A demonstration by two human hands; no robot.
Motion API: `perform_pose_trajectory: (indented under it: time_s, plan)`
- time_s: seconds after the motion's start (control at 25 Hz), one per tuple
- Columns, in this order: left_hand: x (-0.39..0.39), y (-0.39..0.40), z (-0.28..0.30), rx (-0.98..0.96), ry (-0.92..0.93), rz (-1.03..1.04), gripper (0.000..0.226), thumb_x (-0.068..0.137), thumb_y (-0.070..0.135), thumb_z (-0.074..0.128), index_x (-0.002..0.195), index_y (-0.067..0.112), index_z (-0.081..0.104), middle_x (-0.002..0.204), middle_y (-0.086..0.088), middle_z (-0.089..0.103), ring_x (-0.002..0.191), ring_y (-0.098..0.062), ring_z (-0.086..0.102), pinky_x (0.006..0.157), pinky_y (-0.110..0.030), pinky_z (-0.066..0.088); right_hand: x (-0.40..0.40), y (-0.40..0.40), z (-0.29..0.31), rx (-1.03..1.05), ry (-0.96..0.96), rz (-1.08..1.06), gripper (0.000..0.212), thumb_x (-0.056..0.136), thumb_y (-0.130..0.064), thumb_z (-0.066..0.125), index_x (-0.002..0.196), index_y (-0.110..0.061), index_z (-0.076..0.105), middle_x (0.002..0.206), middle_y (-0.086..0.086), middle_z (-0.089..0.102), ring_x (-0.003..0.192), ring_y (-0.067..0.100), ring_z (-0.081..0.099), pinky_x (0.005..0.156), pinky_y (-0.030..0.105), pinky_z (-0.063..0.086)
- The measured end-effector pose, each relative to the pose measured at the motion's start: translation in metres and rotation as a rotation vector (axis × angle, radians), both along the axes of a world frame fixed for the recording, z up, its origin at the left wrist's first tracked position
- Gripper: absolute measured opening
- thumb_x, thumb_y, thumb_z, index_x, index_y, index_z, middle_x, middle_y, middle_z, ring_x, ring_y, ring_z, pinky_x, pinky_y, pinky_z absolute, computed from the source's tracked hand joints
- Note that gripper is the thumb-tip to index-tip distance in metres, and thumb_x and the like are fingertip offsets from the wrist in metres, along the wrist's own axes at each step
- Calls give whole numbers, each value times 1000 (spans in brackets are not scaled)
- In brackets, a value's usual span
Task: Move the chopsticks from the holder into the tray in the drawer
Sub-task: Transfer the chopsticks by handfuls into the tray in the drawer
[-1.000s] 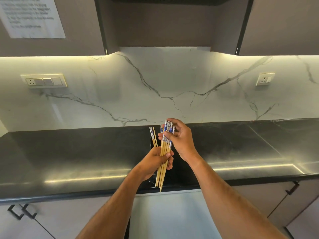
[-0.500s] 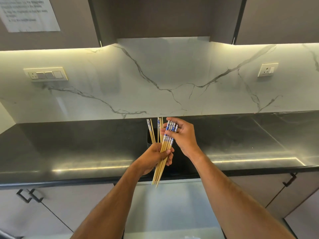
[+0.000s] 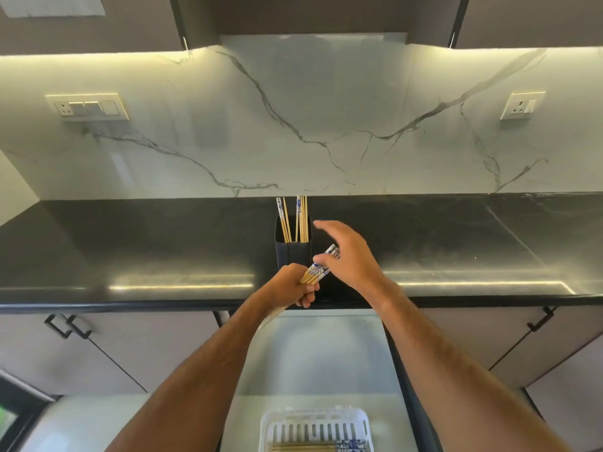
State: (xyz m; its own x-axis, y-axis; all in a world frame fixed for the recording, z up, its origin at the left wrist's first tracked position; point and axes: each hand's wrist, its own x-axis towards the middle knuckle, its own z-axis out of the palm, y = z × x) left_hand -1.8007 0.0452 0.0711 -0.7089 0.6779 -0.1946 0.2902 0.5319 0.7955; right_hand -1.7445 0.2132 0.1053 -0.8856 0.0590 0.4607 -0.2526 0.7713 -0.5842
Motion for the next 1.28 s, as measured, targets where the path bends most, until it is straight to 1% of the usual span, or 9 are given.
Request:
perform_pose_trajectory:
  time_s: [0.12, 0.2, 0.36, 0.48, 0.64, 0.8, 0.92, 1.04, 1.28]
  plan:
    - [3, 13, -17, -270, 245, -69, 12, 98, 2, 57, 105, 0, 66, 90, -13, 70, 83, -29, 70, 82, -38, 60, 10, -11, -23, 596, -146, 136, 59, 82, -22, 84, 135, -18, 59, 122, 3, 72, 111, 20, 68, 96, 32, 54]
    - [10, 19, -28, -410, 401, -110, 20, 95, 3, 63, 114, 5, 67, 104, -13, 71, 92, -30, 68, 89, -36, 56, 19, -13, -42, 682, -326, 112, 44, 90, -19, 76, 131, -16, 60, 119, 7, 73, 102, 25, 71, 91, 37, 58]
    - [21, 22, -51, -460, 520, -126, 21, 96, 8, 64, 117, 11, 65, 106, -11, 70, 92, -27, 68, 91, -37, 56, 31, -3, -65, 609, -509, 63, 27, 97, -12, 66, 124, -13, 65, 112, 11, 73, 94, 26, 71, 91, 37, 59]
    - [29, 9, -75, -470, 537, -116, 15, 96, 11, 64, 111, 14, 63, 101, -9, 69, 87, -24, 66, 85, -37, 58, 49, 6, -81, 591, -538, 37, 10, 96, -5, 60, 102, -12, 65, 97, 12, 71, 81, 27, 67, 74, 37, 57]
    - [56, -29, -122, -531, 536, -104, 7, 96, 15, 64, 101, 18, 69, 95, -4, 68, 84, -21, 66, 79, -34, 58, 91, 15, -125, 540, -545, 7, 17, 95, 1, 53, 94, -11, 66, 86, 13, 68, 77, 29, 64, 62, 33, 43]
    - [101, -53, -172, -497, 471, -105, 15, 97, 12, 63, 109, 20, 69, 102, -2, 72, 91, -21, 70, 82, -37, 60, 135, -2, -181, 502, -602, 62, 22, 88, 8, 55, 94, -9, 66, 80, 12, 67, 73, 30, 66, 59, 31, 37]
    - [130, -73, -206, -507, 451, -175, 35, 93, 6, 66, 126, 18, 62, 119, -5, 70, 106, -25, 68, 91, -38, 58, 165, -10, -224, 492, -663, 79, 29, 88, 6, 62, 113, -9, 67, 96, 11, 72, 87, 26, 69, 71, 28, 49]
    - [151, -88, -233, -553, 464, -190, 40, 92, 12, 70, 131, 17, 59, 121, -4, 68, 103, -21, 67, 91, -33, 56, 183, -17, -254, 468, -692, 106, 36, 94, -5, 64, 130, -12, 61, 115, 7, 71, 104, 21, 68, 91, 27, 54]
    - [166, -94, -268, -554, 393, -162, 42, 96, 19, 67, 136, 16, 54, 129, -5, 66, 107, -18, 67, 94, -29, 55, 184, -33, -283, 533, -702, 130, 38, 96, -11, 66, 133, -12, 58, 127, 7, 68, 112, 21, 64, 101, 30, 53]
